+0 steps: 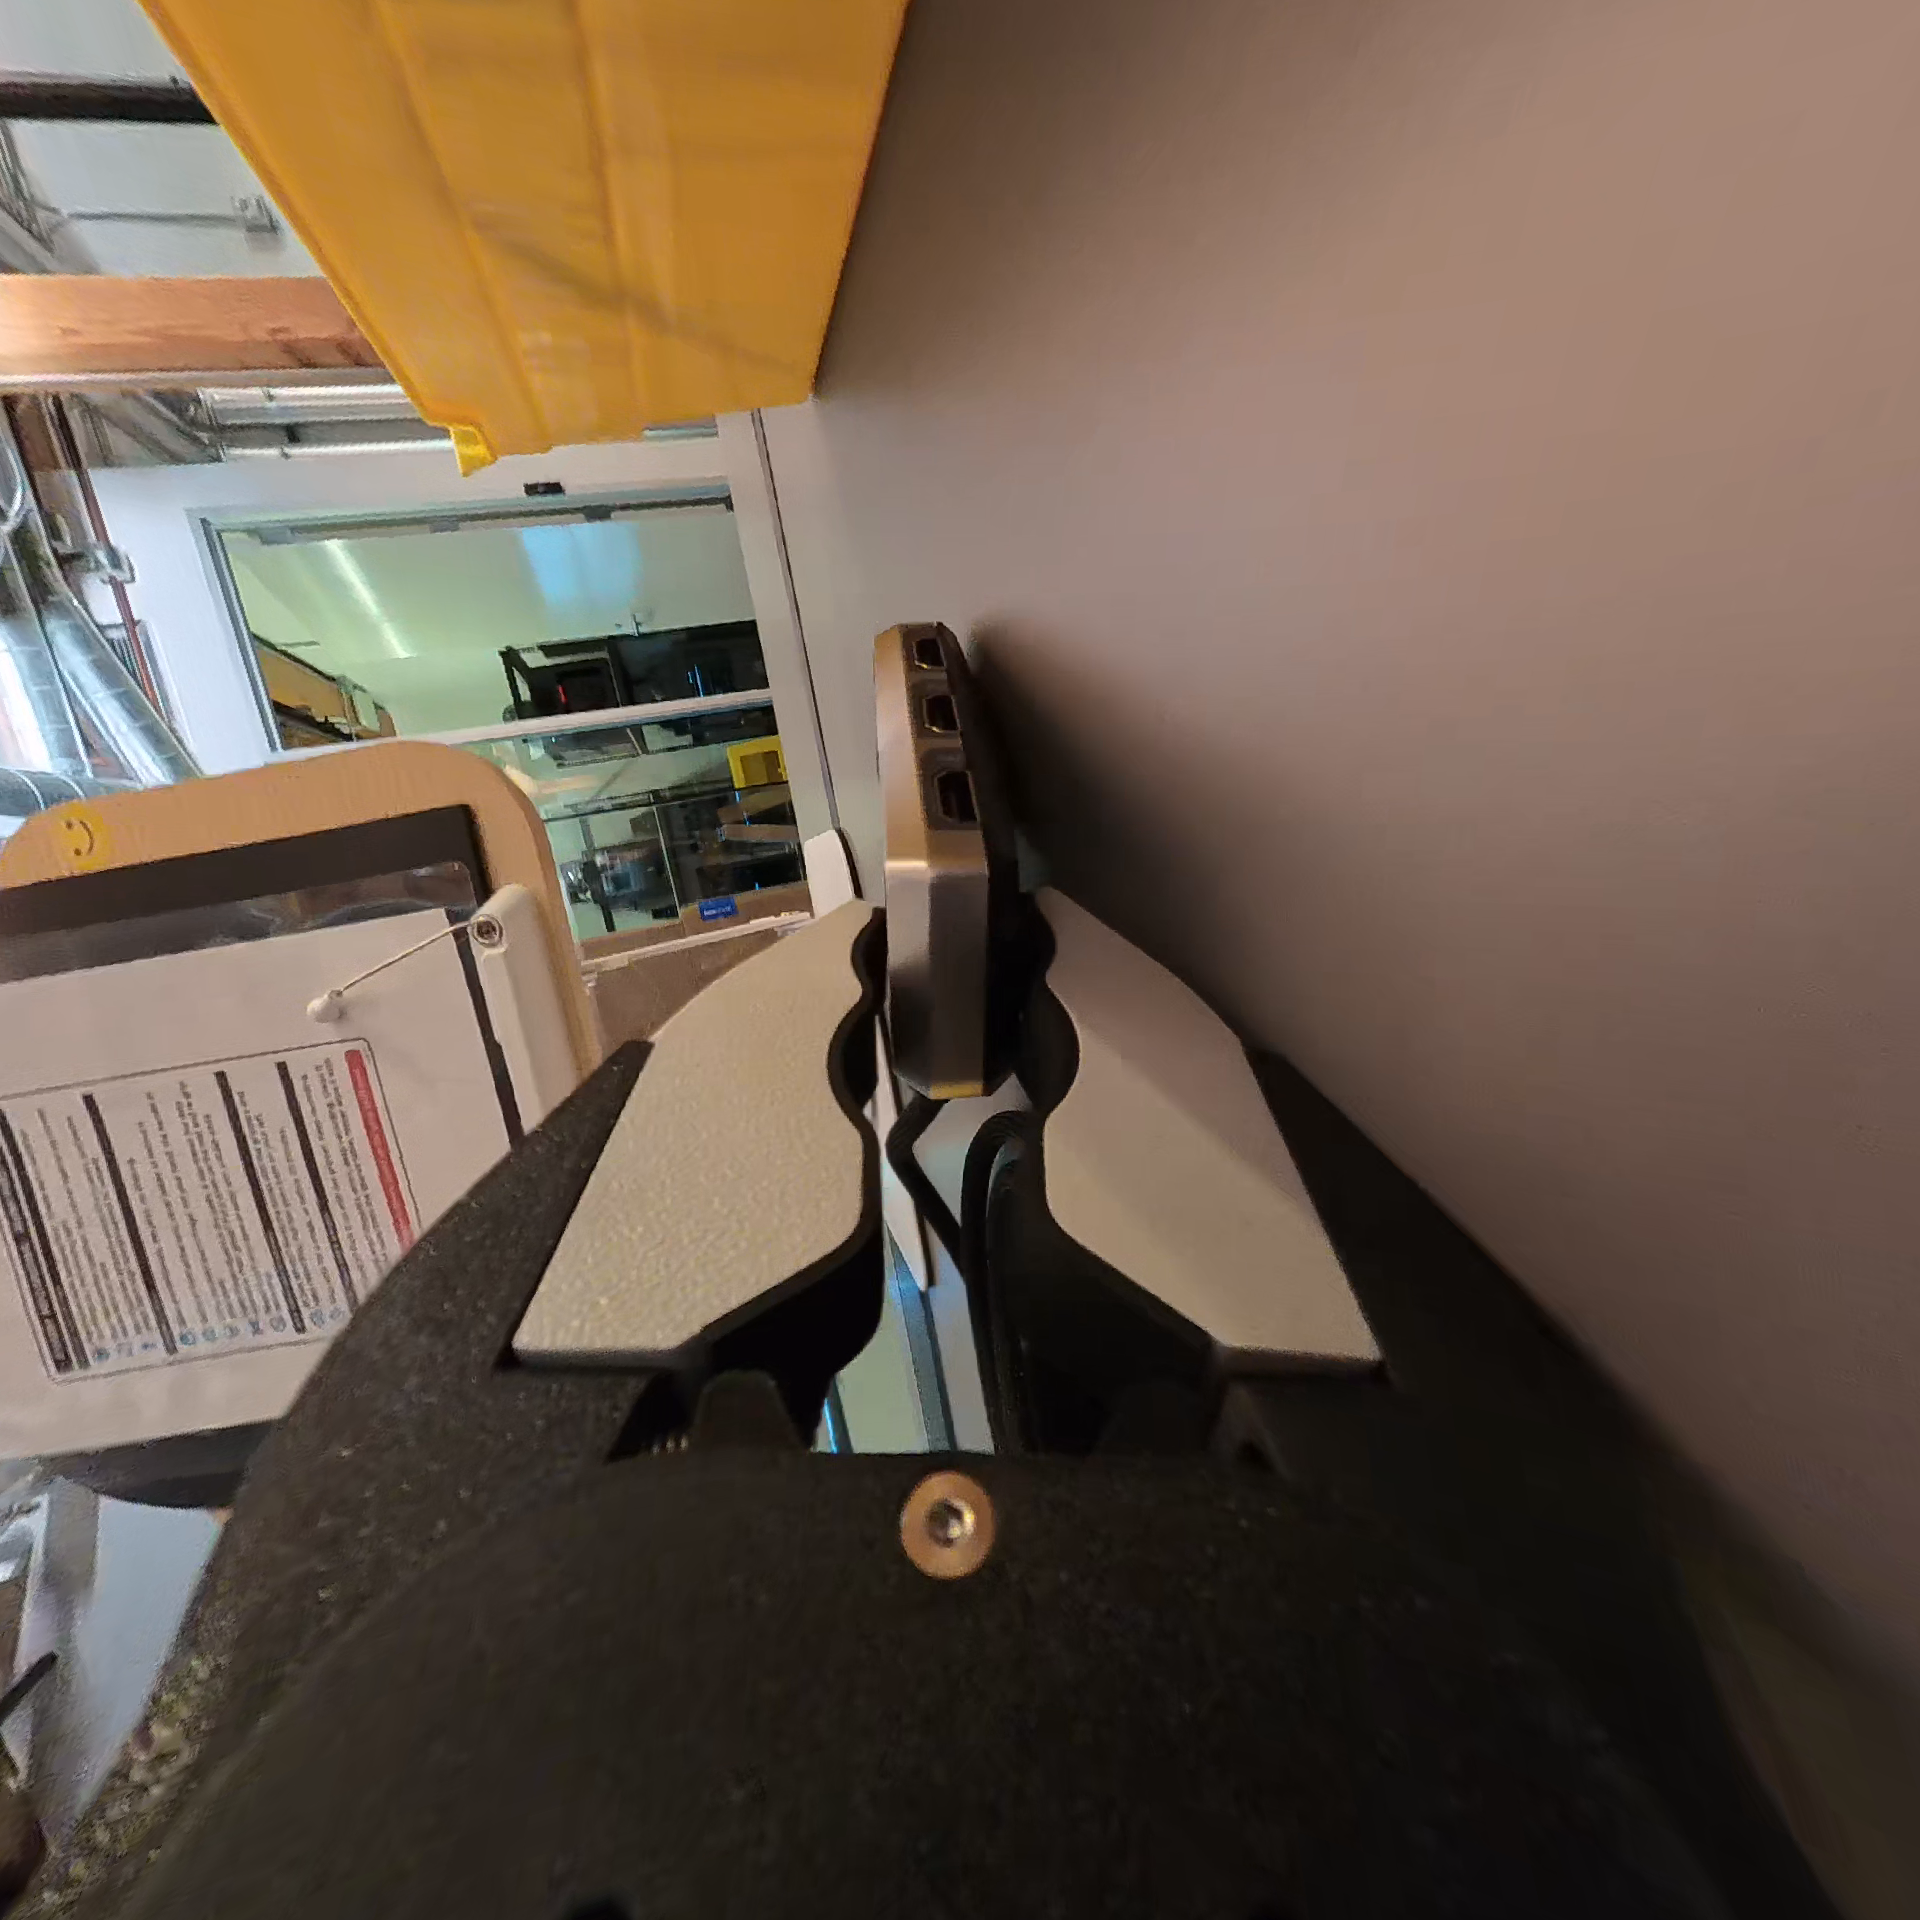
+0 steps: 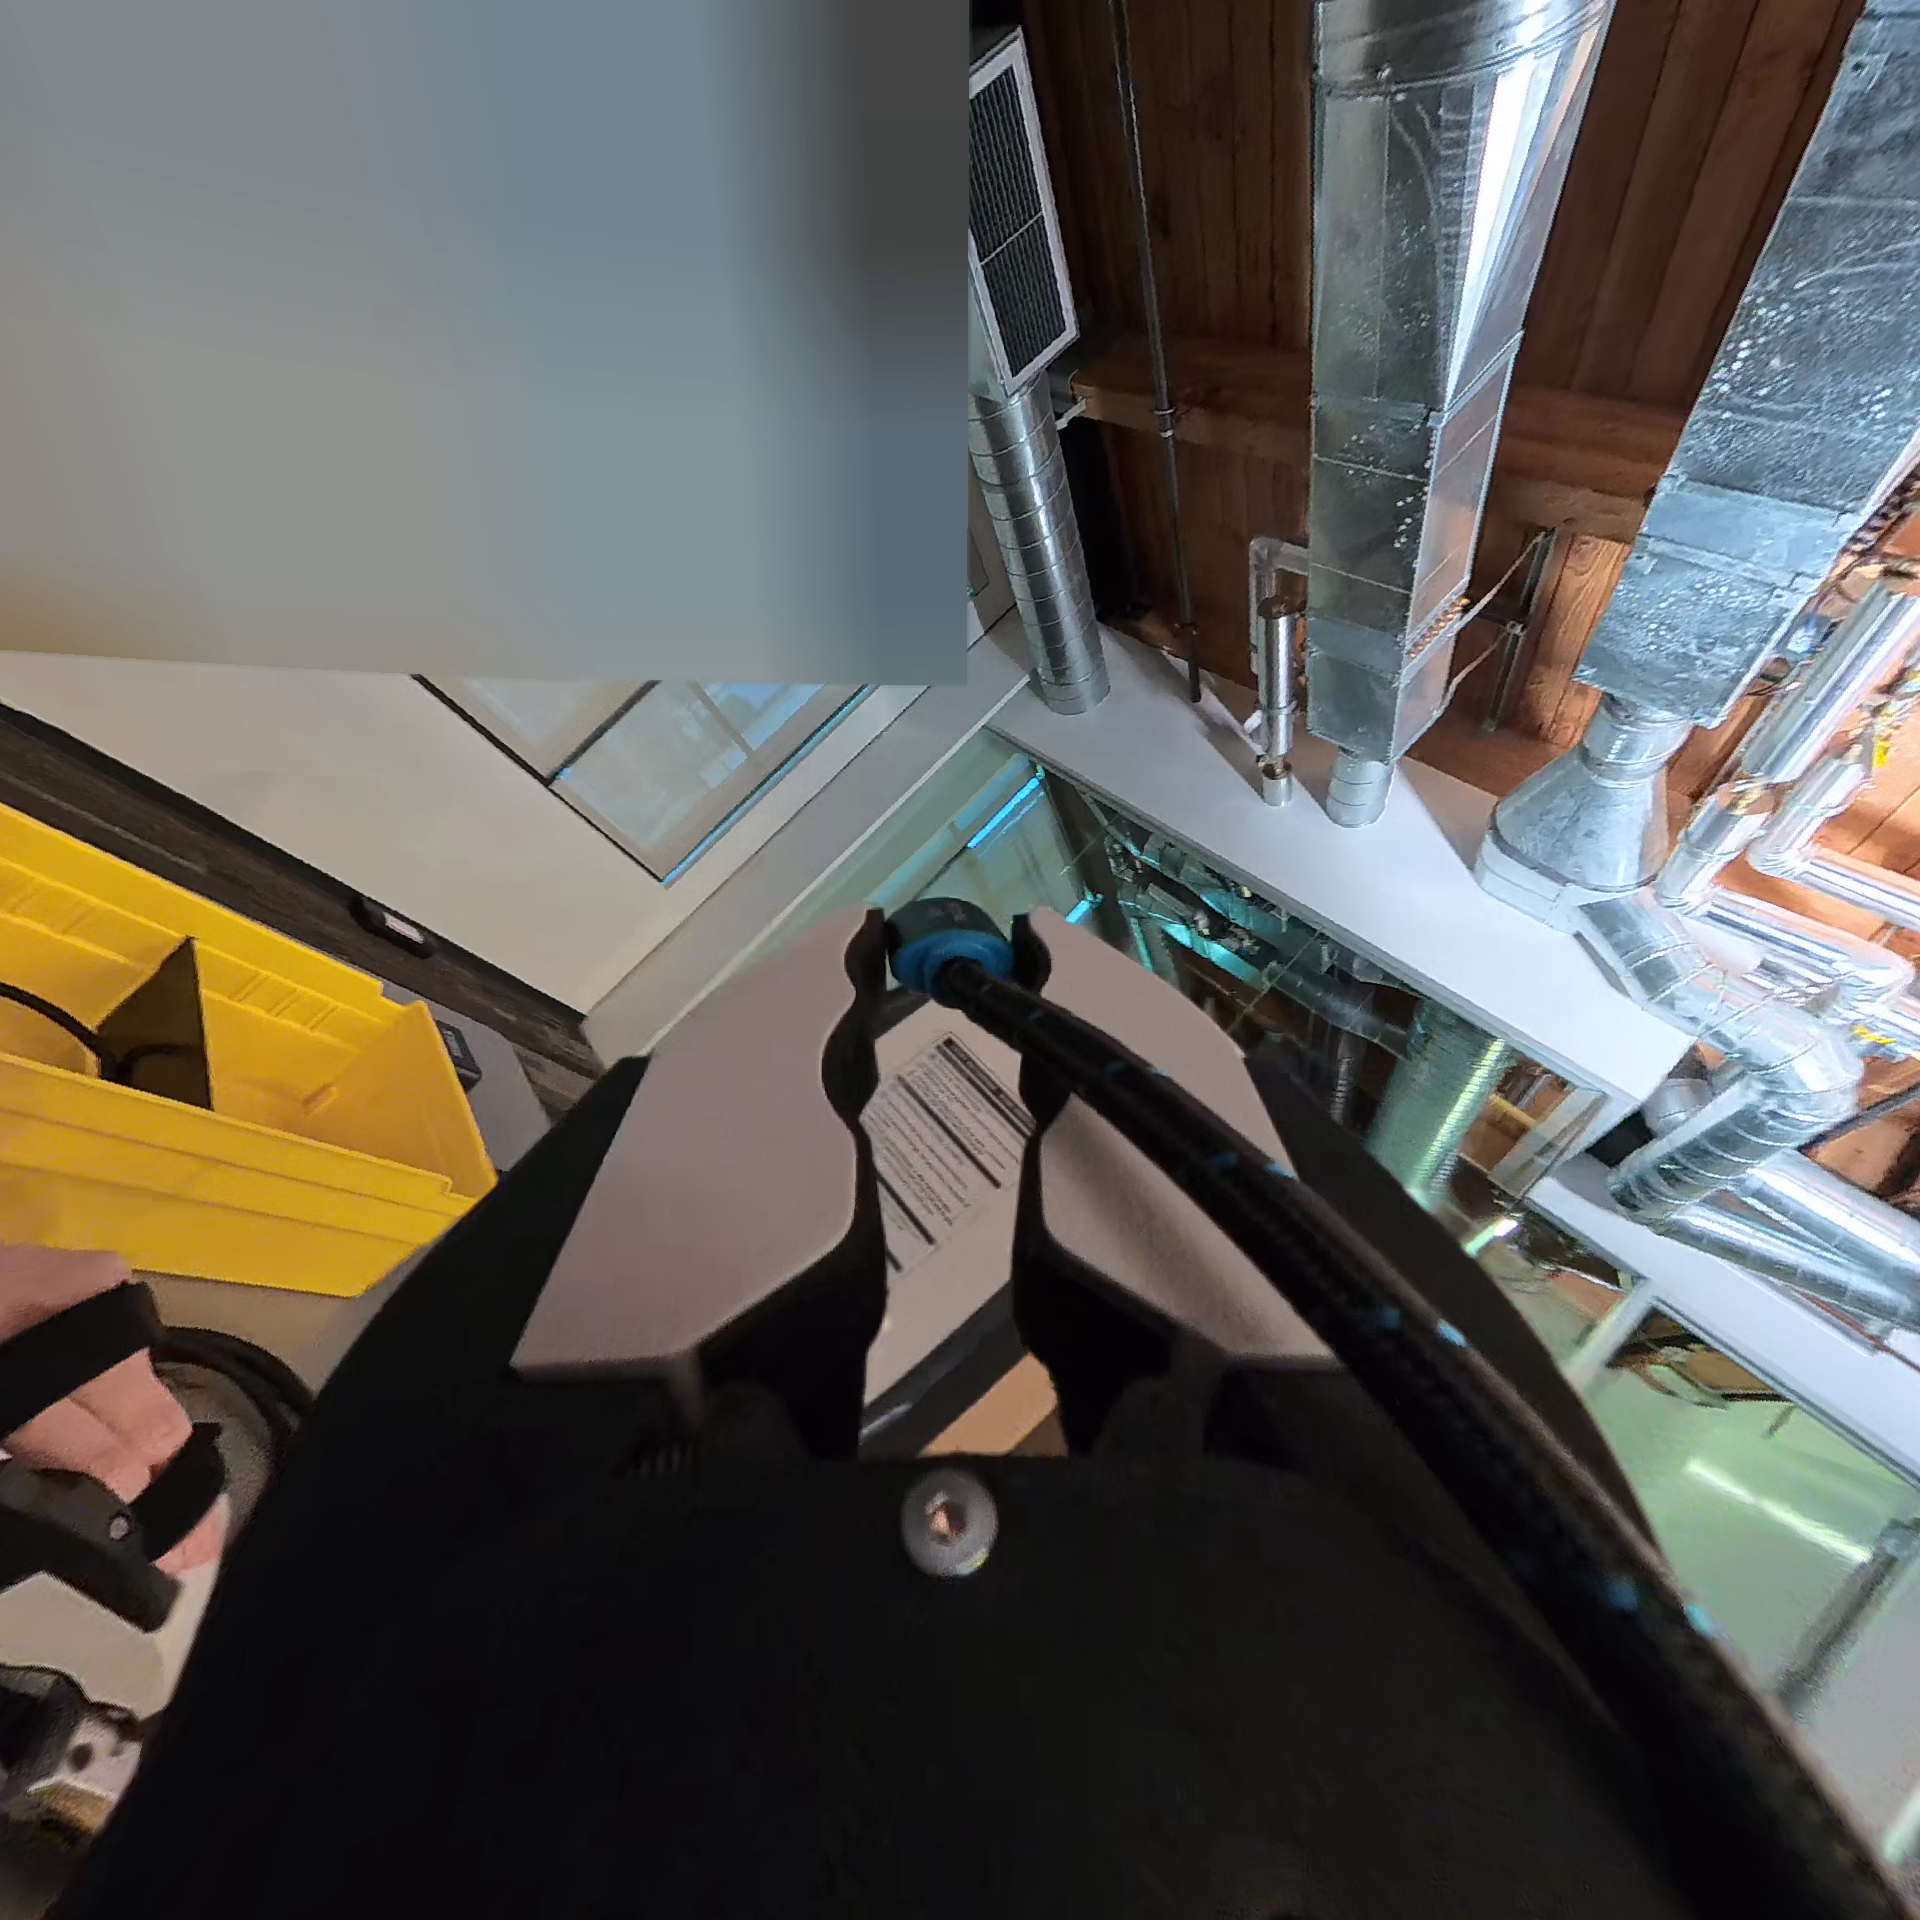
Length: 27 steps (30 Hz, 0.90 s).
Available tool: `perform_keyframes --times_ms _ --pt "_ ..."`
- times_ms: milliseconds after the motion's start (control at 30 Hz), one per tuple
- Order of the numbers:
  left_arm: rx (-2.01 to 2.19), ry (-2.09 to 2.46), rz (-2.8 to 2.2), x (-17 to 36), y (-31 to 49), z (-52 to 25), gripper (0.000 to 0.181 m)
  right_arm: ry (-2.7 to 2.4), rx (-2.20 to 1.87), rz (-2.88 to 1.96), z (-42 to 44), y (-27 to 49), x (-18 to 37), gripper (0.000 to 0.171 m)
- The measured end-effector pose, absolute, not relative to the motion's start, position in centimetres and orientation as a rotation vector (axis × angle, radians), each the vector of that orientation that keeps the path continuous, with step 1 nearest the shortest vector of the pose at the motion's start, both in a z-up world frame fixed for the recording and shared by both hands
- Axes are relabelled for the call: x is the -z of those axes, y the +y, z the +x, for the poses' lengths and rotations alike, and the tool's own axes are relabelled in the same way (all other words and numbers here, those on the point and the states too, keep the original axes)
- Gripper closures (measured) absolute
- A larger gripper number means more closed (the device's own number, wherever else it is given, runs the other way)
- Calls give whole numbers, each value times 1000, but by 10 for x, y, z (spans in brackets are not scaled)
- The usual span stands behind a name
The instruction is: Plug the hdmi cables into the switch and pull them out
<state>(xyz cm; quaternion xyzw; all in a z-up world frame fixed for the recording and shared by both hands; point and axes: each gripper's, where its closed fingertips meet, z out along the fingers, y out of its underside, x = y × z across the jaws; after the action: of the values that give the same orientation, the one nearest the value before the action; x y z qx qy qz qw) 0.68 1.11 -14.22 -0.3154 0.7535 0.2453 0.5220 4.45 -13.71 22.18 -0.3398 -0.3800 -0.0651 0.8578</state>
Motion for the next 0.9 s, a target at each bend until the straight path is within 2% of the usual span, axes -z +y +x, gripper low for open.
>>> perform_keyframes --times_ms 100,267,367,900 --pt "-601 1785 -785 141 13 7 160 -794 -13 -727 44 -135 -220 148" --pt "-547 1737 -864 129 15 0 160 -819 -560 -733 40 -148 -220 148" --pt "-491 1676 -910 115 16 -6 160 -805 -743 -718 44 -151 -221 148" --pt "-108 1238 -978 -13 2 -33 160 -818 -684 -904 24 -125 -204 148"
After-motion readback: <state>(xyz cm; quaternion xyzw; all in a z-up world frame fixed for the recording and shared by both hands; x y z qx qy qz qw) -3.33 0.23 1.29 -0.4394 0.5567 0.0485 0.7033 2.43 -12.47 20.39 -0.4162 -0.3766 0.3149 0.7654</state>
